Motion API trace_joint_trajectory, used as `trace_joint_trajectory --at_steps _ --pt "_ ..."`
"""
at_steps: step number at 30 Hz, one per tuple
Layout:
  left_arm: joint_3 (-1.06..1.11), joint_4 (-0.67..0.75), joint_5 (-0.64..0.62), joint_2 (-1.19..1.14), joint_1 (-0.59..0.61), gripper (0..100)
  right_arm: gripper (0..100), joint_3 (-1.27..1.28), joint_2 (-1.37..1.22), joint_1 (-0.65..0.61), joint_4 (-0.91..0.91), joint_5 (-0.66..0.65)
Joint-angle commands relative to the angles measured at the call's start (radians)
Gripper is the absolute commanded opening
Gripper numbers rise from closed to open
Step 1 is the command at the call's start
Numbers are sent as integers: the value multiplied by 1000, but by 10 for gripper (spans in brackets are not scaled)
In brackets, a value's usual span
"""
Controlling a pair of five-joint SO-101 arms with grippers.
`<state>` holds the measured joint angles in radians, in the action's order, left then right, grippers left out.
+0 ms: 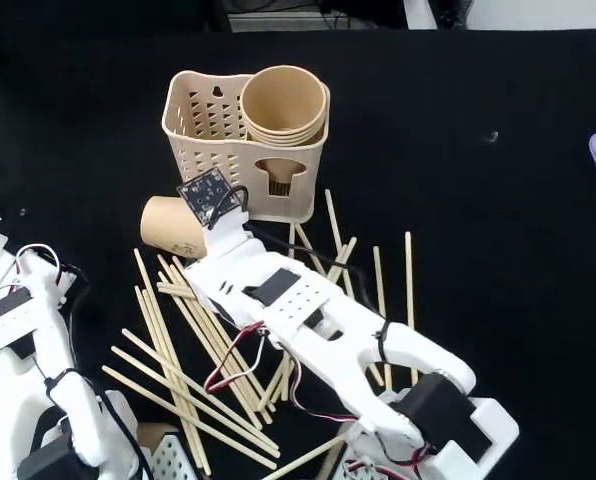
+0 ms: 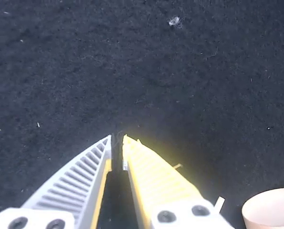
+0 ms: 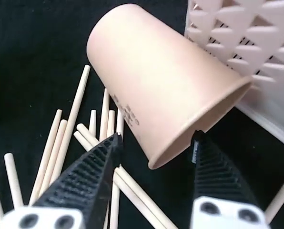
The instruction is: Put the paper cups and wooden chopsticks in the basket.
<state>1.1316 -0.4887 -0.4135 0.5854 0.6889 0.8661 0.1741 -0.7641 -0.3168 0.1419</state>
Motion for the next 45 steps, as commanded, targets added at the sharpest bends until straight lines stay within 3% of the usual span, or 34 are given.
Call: trace_joint_trajectory --at_steps 1,3,8,13,20,28,34,45 --pt "-27 17 -5 26 -1 52 133 -65 -1 21 21 0" --pt "-25 17 -5 26 -1 52 11 -62 -1 43 21 -12" --pt "-25 17 -5 26 -1 52 12 7 50 110 21 -84" --pt "-25 17 -2 26 -25 52 10 171 275 103 2 -226" --pt "-25 17 0 26 -27 52 10 186 739 44 -414 -425" --pt "-24 17 0 26 -27 52 10 -130 1130 48 -821 -644" --pt "-24 17 0 26 -27 52 10 -444 1020 150 -864 -678" --pt "-24 17 2 26 -27 52 11 -802 495 253 -704 -827"
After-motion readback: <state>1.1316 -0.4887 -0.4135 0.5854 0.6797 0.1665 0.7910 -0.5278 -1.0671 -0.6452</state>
